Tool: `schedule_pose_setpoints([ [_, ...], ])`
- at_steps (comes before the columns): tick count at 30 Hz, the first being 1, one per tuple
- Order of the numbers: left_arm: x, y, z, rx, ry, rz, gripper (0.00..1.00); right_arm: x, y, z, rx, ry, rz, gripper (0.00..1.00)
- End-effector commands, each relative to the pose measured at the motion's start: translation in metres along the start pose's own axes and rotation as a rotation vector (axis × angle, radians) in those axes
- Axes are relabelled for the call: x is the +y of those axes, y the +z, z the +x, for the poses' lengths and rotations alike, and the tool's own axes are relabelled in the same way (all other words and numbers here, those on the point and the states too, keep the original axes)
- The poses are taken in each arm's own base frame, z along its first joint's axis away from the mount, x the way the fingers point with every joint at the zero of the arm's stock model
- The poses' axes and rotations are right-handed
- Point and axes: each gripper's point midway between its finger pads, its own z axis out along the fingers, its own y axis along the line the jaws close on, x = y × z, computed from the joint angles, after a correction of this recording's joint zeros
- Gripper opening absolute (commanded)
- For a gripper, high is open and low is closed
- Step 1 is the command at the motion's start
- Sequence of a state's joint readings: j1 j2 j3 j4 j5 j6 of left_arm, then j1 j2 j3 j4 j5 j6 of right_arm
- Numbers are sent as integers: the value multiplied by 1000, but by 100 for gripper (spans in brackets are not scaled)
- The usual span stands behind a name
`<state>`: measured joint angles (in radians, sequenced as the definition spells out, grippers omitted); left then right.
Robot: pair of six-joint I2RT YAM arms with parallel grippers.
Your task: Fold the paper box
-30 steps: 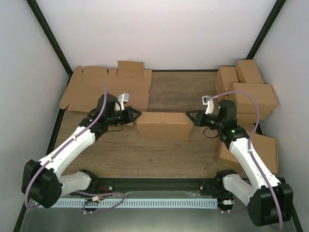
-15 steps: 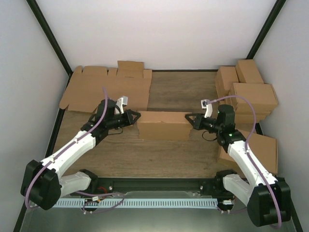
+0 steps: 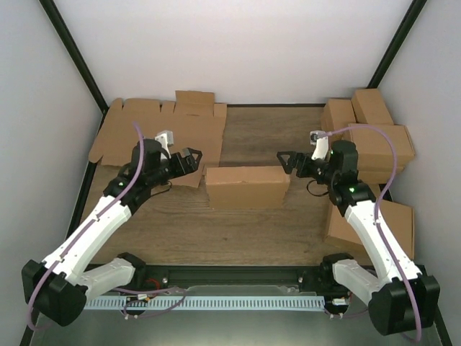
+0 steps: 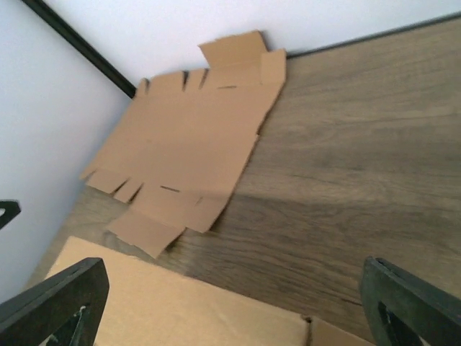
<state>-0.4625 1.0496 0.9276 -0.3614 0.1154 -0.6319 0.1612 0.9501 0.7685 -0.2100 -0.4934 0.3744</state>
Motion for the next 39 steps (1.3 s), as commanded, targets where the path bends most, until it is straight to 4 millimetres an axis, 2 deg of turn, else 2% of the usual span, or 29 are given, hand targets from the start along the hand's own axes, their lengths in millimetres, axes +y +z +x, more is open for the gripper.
schedule_pose_setpoints([
  [1, 12, 13, 33, 175, -141, -16, 97, -23, 3, 8, 123, 122, 147, 100],
  [4, 5, 25, 60, 300, -281, 47, 97, -34, 5, 20, 179, 244, 216, 100],
  [6, 2, 31, 73, 347, -351, 94, 95, -30, 8, 30, 210, 303, 179, 99],
  [9, -2, 41, 81, 370, -402, 148, 82, -13, 19, 39, 250, 350, 55, 91],
  [12, -21, 52, 81, 408, -394, 242, 65, 14, 31, 38, 306, 329, -77, 81],
  [14, -40, 58, 73, 410, -360, 305, 53, 30, 34, 26, 308, 305, -151, 74],
  [17, -74, 62, 44, 361, -257, 387, 42, 55, 32, -10, 261, 232, -242, 64],
  [19, -105, 55, 19, 296, -131, 462, 37, 76, 23, -41, 185, 102, -309, 60],
  [21, -132, 41, 1, 198, 34, 497, 35, 84, 12, -58, 83, -11, -308, 60],
  [22, -138, 34, -1, 141, 111, 491, 36, 83, 4, -60, 25, -62, -291, 60],
  [23, -141, 28, 4, 96, 176, 478, 39, 77, 1, -53, -17, -95, -264, 60],
  [24, -139, 21, 9, 56, 215, 459, 49, 75, -11, -45, -65, -121, -248, 69],
  [25, -126, 23, 21, 47, 212, 408, 69, 63, -13, -26, -76, -111, -218, 84],
  [26, -105, 30, 35, 59, 183, 343, 82, 47, -14, -7, -72, -63, -165, 97],
  [27, -78, 33, 52, 69, 132, 270, 94, 27, -13, 16, -51, -7, -101, 99],
  [28, -63, 33, 63, 81, 106, 244, 99, 14, -14, 34, -29, 23, -58, 100],
  [30, -54, 24, 74, 77, 69, 255, 100, -4, -20, 54, -25, 67, 20, 100],
  [32, -57, 9, 64, 37, 11, 265, 100, -10, -31, 53, -69, 72, 67, 100],
  [34, -66, -10, 42, -5, -44, 259, 100, -8, -42, 41, -127, 61, 90, 100],
  [39, -125, -62, -1, -53, -108, 467, 100, -4, -52, 24, -157, 59, 119, 100],
])
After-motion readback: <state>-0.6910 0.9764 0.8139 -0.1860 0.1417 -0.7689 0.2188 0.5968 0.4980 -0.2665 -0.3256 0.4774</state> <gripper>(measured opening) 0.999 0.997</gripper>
